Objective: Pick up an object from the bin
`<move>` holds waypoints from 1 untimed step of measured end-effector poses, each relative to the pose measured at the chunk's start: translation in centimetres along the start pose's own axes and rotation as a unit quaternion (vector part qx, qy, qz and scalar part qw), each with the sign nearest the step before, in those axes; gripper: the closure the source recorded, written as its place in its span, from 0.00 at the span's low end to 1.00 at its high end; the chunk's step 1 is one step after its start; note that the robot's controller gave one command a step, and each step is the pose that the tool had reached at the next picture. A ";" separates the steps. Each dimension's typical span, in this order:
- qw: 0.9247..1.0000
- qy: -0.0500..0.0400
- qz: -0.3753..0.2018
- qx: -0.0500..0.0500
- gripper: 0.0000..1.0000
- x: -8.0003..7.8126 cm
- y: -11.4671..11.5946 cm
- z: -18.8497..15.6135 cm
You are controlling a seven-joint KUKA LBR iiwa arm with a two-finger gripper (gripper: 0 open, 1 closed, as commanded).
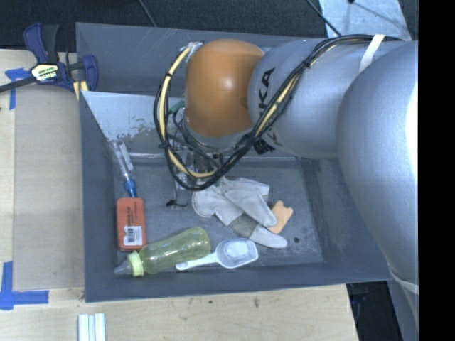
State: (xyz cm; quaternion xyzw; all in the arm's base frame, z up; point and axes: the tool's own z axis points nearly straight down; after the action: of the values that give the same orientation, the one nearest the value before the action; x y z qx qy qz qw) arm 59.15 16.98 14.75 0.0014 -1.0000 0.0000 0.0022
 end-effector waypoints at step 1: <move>1.000 -0.003 0.001 -0.001 0.00 -0.1 -0.1 -0.5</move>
Offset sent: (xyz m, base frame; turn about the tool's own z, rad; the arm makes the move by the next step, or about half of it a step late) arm -0.0086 -0.0835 -0.0223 0.0721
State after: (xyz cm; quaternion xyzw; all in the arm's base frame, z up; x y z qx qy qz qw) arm 59.28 16.91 15.25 0.0004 -1.0000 -0.0006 -0.0012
